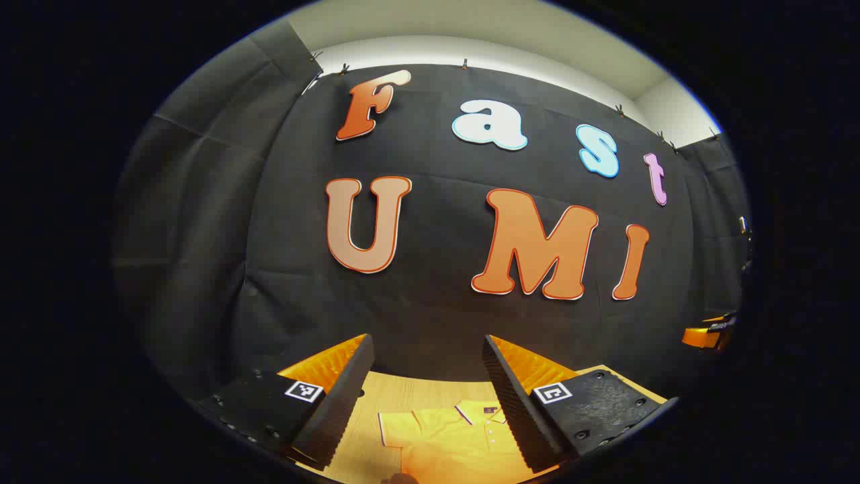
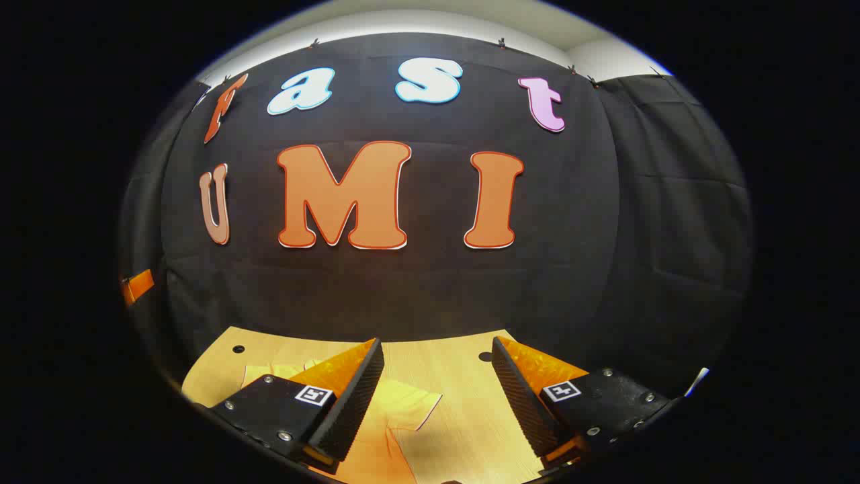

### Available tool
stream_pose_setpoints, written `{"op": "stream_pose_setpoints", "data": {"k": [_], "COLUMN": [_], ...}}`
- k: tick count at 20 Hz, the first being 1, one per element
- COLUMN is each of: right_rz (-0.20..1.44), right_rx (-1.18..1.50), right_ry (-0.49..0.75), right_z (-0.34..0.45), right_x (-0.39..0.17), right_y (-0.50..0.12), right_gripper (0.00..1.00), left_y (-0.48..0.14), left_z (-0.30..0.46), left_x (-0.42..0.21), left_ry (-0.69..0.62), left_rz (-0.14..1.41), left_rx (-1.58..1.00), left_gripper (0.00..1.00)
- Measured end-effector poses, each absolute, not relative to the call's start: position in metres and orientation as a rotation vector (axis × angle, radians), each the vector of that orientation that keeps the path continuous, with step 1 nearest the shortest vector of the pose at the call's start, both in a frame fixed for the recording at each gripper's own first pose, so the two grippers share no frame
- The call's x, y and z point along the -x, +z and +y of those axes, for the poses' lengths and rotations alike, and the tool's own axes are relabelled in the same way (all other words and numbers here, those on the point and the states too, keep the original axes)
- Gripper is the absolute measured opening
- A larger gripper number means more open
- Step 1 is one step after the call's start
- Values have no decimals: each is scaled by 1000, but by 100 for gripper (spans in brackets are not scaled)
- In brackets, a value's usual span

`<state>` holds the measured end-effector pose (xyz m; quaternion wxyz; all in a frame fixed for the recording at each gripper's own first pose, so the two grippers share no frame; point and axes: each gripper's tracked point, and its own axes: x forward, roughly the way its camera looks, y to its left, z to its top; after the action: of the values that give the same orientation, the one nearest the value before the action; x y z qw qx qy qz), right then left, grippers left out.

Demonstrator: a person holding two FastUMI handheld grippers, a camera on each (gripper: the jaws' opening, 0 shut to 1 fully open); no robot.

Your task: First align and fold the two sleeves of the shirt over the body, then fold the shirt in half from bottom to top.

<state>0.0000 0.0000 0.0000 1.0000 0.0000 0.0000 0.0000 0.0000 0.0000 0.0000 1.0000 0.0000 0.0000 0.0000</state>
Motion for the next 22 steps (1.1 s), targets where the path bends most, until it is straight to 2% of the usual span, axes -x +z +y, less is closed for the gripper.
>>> {"op": "stream_pose_setpoints", "data": {"k": [22], "right_rz": [96], "right_rx": [-23], "right_ry": [27], "right_z": [14], "right_x": [-33], "right_y": [-20], "right_gripper": [98], "left_y": [-24], "left_z": [7], "left_x": [-17], "left_ry": [19], "left_rz": [40], "left_rx": [-47], "left_gripper": [98]}}
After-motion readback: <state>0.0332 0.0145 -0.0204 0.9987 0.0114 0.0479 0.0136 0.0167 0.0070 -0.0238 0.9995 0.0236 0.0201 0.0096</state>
